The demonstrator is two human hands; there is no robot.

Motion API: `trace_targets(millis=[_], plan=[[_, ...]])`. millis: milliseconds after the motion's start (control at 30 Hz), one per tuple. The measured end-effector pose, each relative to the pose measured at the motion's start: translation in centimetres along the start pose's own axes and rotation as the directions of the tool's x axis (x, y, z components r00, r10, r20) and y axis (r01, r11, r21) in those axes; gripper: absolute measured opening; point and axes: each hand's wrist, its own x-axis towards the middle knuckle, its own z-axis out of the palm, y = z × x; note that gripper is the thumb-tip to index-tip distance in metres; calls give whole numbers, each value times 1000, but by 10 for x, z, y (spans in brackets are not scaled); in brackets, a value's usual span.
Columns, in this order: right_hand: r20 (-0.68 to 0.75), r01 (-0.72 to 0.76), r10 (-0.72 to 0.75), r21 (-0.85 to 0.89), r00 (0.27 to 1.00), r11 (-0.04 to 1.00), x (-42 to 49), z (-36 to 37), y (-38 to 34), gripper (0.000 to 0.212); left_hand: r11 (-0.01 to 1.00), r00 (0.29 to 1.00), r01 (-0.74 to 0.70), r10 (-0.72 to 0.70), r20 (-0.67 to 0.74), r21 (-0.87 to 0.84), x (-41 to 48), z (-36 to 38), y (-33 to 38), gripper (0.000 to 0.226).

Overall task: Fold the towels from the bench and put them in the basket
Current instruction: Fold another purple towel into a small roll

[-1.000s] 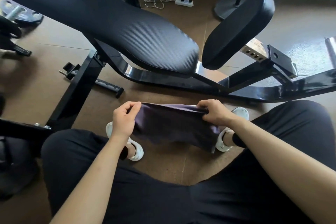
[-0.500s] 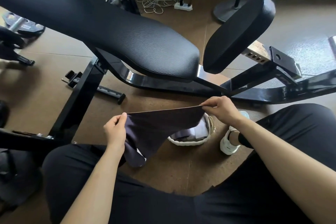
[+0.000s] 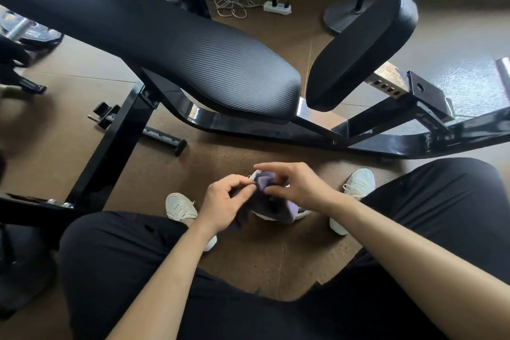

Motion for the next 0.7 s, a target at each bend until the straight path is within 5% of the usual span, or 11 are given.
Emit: trace_targets(millis=[167,300,500,700], plan=[[64,-12,11,14,998,1000,3,-3,-6,6,996,994,-83,82,68,17,-1,2,5,11],[48,-49,46,48,998,998,3,-16,1,11,1000,996,17,-17,83,0,0,-2,0,6],[-209,-148,171,122,963,981,3,-43,21,3,989,978,137,-143,151,51,1,-15,-17,6],[-431,-229,326,262,841,937,1,-64,46,6,965,956,220,-242,168,141,0,-27,-23,10]])
